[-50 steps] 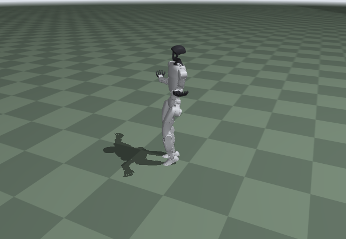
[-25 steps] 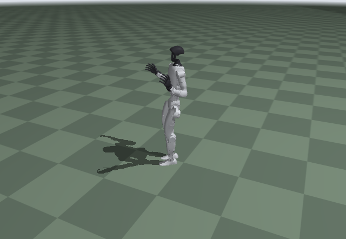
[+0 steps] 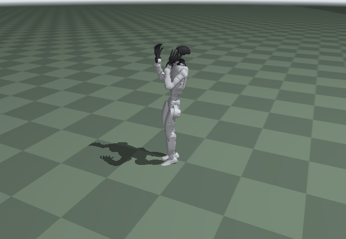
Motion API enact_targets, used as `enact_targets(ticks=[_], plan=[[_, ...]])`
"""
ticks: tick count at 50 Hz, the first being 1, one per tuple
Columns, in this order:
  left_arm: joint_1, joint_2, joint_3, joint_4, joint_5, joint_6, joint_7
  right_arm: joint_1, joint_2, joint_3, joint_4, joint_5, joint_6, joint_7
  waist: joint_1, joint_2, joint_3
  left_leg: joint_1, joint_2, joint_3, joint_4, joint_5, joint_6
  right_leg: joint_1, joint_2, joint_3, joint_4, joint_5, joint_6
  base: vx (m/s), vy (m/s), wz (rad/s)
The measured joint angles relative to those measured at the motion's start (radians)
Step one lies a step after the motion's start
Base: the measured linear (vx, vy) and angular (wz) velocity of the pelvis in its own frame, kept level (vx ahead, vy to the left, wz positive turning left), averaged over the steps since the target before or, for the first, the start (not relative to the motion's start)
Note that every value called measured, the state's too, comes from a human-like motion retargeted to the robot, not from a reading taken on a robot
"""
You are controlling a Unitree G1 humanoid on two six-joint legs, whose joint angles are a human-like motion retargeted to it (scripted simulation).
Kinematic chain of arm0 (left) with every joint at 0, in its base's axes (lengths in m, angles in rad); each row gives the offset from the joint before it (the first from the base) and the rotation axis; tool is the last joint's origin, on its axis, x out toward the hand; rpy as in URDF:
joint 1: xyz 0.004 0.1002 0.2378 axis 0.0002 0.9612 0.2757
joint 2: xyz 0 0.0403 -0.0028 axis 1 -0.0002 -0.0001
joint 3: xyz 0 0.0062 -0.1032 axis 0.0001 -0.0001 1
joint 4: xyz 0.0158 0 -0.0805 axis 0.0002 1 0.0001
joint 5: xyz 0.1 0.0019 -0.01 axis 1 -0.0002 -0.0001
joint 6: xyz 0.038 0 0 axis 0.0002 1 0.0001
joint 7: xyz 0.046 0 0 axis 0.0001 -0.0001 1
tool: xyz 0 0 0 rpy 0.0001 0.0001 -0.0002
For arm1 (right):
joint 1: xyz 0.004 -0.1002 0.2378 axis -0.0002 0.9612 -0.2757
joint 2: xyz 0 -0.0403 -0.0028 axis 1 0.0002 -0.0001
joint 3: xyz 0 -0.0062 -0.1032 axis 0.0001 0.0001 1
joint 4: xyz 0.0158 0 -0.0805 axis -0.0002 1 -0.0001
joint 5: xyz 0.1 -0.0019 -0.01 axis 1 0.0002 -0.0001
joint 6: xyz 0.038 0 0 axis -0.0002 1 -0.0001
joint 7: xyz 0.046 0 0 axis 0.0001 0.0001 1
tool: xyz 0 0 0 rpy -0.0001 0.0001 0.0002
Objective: Dance
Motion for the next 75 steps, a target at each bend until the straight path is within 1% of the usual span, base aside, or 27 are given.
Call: enact_targets(ticks=[2,5,8,25,32,39,45,55,62,68,72,75], plan=[[-0.021,-0.001,-0.012,0.006,-0.004,0.002,0.001,-0.015,0.0,0.002,-0.004,-0.053,-0.008,-0.038,-0.002,0.001,-0.001,0.004,0.003,0.007,-0.003,0.0,0.001,0.002,0.004,0.008,0.001,-0.001,0.0,0.03,-0.01,-0.2],[-0.039,-0.004,-0.026,0.016,-0.017,0.01,-0.014,-0.022,0.007,0.015,-0.005,-0.114,0.005,-0.072,-0.006,0.003,-0.001,0.015,0.007,0.018,-0.008,-0.003,0.001,0.004,0.01,0.02,0.003,-0.001,-0.002,0.03,0.0,-0.24],[-0.051,-0.01,-0.052,0.025,-0.04,0.014,-0.036,-0.024,0.017,0.032,-0.002,-0.134,0.013,-0.087,-0.014,0.005,-0.002,0.023,0.009,0.027,-0.01,-0.006,0.003,0.006,0.014,0.034,0.004,0.001,-0.002,0.02,-0.01,-0.27],[-0.066,-0.024,-0.06,0.059,-0.042,-0.022,-0.041,-0.037,0.023,0.039,0.015,-0.082,0.019,-0.052,-0.05,0.005,-0.011,0.054,0.023,0.084,-0.021,-0.032,0.016,-0.002,0.047,0.134,0.003,0.024,-0.009,-0.06,0.0,-0.33],[-0.062,-0.027,-0.067,0.063,-0.009,-0.013,-0.035,-0.043,0.031,0.04,0.023,-0.053,0.023,-0.041,-0.057,0.001,-0.016,0.065,0.023,0.099,-0.026,-0.041,0.022,-0.001,0.058,0.167,-0.006,0.034,-0.013,-0.04,-0.01,-0.27],[-0.061,-0.027,-0.065,0.058,-0.031,-0.017,-0.03,-0.05,0.042,0.04,0.035,-0.051,0.029,-0.03,-0.053,-0.004,-0.018,0.072,0.017,0.105,-0.025,-0.044,0.033,0.01,0.06,0.178,-0.018,0.042,-0.015,0.0,0.02,-0.03],[-0.059,-0.029,-0.059,0.056,-0.044,-0.027,-0.029,-0.044,0.029,0.045,0.021,-0.064,0.029,-0.033,-0.049,-0.01,-0.014,0.075,0.009,0.094,-0.024,-0.037,0.04,0.025,0.054,0.155,-0.029,0.043,-0.019,0.01,0.1,0.19],[-0.071,-0.045,-0.059,0.06,-0.076,-0.034,-0.026,-0.035,0.025,0.041,-0.006,-0.191,0.035,-0.088,-0.032,-0.008,-0.007,0.066,-0.005,0.057,-0.024,-0.015,0.041,0.043,0.034,0.089,-0.036,0.029,-0.023,0.03,0.06,0.34],[-0.065,-0.053,-0.04,0.056,-0.111,-0.047,-0.032,-0.007,0.032,0.057,0.004,-0.179,0.031,-0.094,-0.011,-0.003,-0.003,0.059,-0.02,0.022,-0.024,0.005,0.038,0.062,0.019,0.034,-0.044,0.015,-0.026,0.05,0.08,0.39],[-0.055,-0.049,-0.015,0.051,-0.088,-0.042,-0.028,0.007,0.049,0.06,0.018,-0.129,0.021,-0.066,0.01,-0.003,-0.003,0.035,-0.035,-0.009,-0.017,0.019,0.035,0.071,0.004,-0.02,-0.053,-0.002,-0.029,0.0,0.06,0.45],[-0.047,-0.046,0.001,0.049,-0.046,-0.036,0.004,0.011,0.063,0.055,0.022,-0.122,0.004,-0.066,0.02,0.0,-0.003,0.018,-0.043,-0.03,-0.015,0.031,0.033,0.075,-0.005,-0.059,-0.057,-0.016,-0.03,-0.04,0.07,0.51],[-0.04,-0.056,0.015,0.053,-0.003,-0.015,0.047,0.016,0.085,0.037,0.019,-0.144,-0.011,-0.079,0.023,0.005,-0.002,0.012,-0.048,-0.045,-0.024,0.043,0.029,0.076,-0.007,-0.083,-0.057,-0.026,-0.031,-0.02,0.08,0.59]])
